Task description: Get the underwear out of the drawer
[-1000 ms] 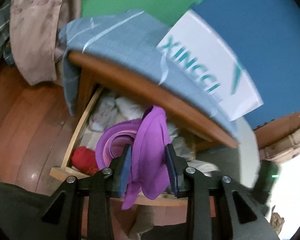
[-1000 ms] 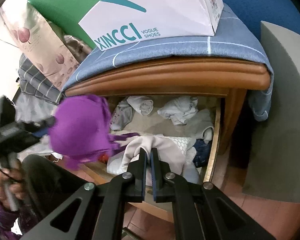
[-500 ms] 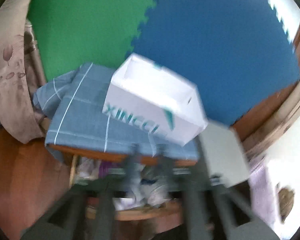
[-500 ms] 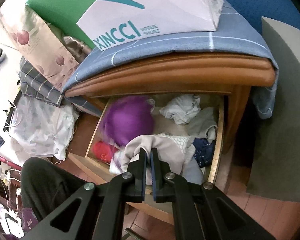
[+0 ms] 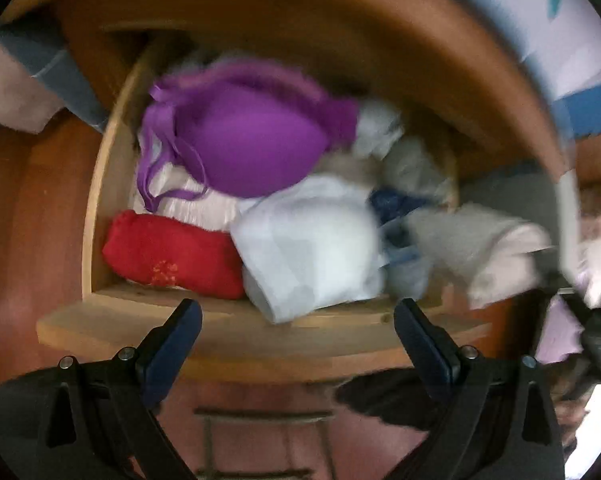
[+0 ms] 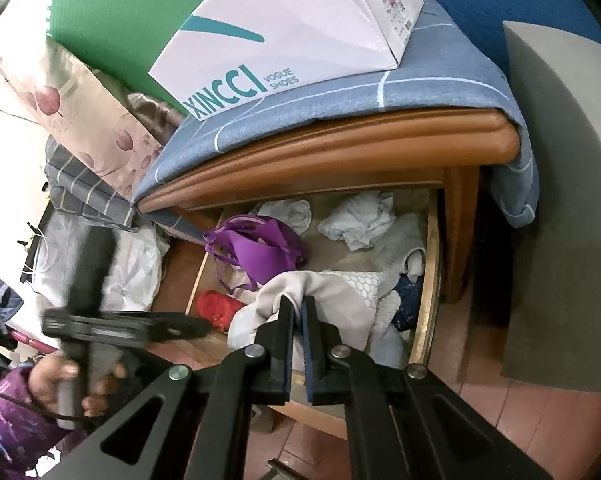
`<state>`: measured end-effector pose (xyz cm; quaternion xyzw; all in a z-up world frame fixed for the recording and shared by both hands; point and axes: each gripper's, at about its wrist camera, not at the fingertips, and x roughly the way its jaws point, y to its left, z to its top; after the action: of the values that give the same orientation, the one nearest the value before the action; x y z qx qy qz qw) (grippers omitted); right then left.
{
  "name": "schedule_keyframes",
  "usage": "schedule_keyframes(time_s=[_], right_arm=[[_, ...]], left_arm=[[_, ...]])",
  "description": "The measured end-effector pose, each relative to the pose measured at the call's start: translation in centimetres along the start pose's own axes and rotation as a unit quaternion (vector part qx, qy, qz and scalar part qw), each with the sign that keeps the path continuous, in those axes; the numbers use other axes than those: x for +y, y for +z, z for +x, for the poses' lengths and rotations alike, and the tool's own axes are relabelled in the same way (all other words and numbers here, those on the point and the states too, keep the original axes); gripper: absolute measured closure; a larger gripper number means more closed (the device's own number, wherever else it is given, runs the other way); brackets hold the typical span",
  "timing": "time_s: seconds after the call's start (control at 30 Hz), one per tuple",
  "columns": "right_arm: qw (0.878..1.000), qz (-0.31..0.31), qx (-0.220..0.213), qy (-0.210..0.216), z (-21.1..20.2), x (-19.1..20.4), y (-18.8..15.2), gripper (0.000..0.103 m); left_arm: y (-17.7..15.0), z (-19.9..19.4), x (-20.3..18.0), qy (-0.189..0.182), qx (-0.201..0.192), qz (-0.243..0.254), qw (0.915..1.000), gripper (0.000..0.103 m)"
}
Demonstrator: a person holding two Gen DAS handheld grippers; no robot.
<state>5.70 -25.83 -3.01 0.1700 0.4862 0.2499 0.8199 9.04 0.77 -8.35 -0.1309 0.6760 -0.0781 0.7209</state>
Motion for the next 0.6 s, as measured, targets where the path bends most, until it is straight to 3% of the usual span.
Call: schedule_keyframes(time_s=[0.13, 0.23, 0.3, 0.33, 0.37, 0.4, 0.47, 0.5, 0.6], right_arm=[[1.000, 0.009, 0.000, 0.004, -0.3, -0.5, -0.1, 0.099], [1.000, 0.009, -0.001, 0.007, -0.4, -0.5, 0.0, 0.099], [1.000, 0.009, 0.000, 0.009, -0.5, -0.6, 0.0, 0.099], [1.000, 0.008, 0.001, 0.008, -0.4, -0.7, -0.1, 0.099], [1.000, 0.009, 0.001, 0.007, -0.4, -0.7, -0.1, 0.099], [1.000, 0.009, 0.002, 0.007, -0.4, -0.8, -0.1, 0.099], [1.000, 0.014, 0.002, 0.008, -0.4, -1.0, -0.1, 0.099], [1.000, 0.013, 0.002, 0.008, -0.3, -1.0, -0.1, 0.099], [1.000, 0.008, 0.000, 0.005, -0.4, -0.8, -0.1, 0.099]], left_arm=[[1.1, 3.1, -0.7, 0.023, 0.045, 0.010, 0.9987, 0.007], [1.8, 6.2, -0.8, 0.076, 0.095, 0.019, 0.9923, 0.007], [1.7, 7.9, -0.6, 0.063, 0.131, 0.009, 0.9893, 0.011], [1.6, 8.0, -0.4, 0.037, 0.125, -0.007, 0.9914, 0.016], [1.5, 7.6, -0.3, 0.003, 0.110, -0.016, 0.9938, 0.036], [1.4, 7.4, -0.2, -0.032, 0.100, -0.025, 0.9941, 0.064], [1.3, 7.4, 0.0, -0.056, 0.100, -0.041, 0.9925, 0.089], [1.3, 7.5, 0.0, -0.061, 0.098, -0.044, 0.9924, 0.094], [1.1, 7.4, 0.3, -0.070, 0.083, -0.049, 0.9929, 0.097]])
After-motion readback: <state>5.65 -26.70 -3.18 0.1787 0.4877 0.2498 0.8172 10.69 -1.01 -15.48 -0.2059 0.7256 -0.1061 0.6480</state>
